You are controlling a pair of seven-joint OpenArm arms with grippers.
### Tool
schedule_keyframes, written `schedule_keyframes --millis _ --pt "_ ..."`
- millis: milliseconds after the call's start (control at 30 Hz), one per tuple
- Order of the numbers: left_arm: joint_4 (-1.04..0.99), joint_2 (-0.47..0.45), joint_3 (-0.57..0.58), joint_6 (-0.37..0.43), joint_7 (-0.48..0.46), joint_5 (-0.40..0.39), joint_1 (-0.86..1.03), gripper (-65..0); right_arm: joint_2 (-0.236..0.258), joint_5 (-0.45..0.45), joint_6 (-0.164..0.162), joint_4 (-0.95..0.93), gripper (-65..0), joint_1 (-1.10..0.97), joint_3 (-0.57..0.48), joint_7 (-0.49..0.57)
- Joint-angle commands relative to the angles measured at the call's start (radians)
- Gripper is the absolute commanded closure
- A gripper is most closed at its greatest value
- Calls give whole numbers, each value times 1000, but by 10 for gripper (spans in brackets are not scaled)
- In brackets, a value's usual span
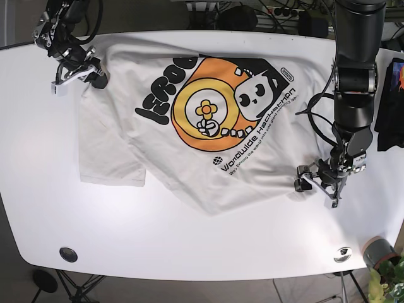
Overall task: Fold the T-shirt properly
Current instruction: 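Release the shoulder and move the left gripper to the shirt's side edge, then grasp the side edge with the left gripper and pull it outward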
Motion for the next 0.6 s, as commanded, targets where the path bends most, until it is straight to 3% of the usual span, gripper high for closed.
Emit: schedule_keyframes --millis 0,100,200,333,567 --pt "37 -15 -5 -3 -12 -4 -27 -314 13 23 13 21 -22 2 5 12" --pt "56 -18 -6 -3 -11 -4 -7 -131 13 22 13 21 -22 2 5 12" --pt "75 -20 -6 -6 15 -4 10 0 14 22 13 21 -22 2 5 12" --pt "141 -52 -37 -7 77 -13 58 0 14 22 13 21 -22 13 5 12" --pt "437 -60 -295 -3 231 -30 277 0 17 19 13 21 -22 14 5 12"
